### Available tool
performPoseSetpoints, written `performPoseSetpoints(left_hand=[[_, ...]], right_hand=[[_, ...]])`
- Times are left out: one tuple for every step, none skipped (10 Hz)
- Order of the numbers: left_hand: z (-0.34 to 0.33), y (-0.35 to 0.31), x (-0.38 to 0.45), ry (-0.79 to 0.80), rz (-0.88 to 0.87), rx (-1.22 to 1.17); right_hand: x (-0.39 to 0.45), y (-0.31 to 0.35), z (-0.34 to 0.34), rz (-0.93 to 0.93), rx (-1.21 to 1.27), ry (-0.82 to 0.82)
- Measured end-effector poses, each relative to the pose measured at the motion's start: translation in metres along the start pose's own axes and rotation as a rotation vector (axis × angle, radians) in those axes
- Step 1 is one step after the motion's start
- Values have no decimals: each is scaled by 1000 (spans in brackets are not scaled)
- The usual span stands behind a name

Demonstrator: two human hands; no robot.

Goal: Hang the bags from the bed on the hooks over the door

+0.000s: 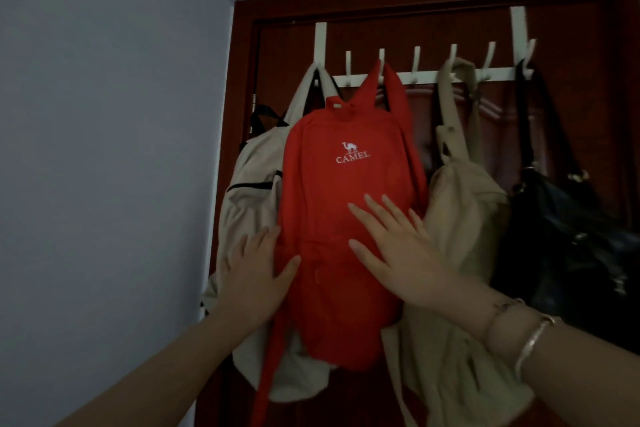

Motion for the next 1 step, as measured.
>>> performPoseSetpoints(left_hand=[[2, -46, -33, -20, -52, -66]], right_hand=[[-59, -27, 37, -20, 1, 79]])
Point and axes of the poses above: each hand's wrist, its own x-axis towards the middle knuckle, its own z-axis out of the back of the hand, y = z × x, the point moved 6 cm from there along x, towards the middle knuckle, and after that the axes turned 12 degrees about -z, right-handed, at the moved point
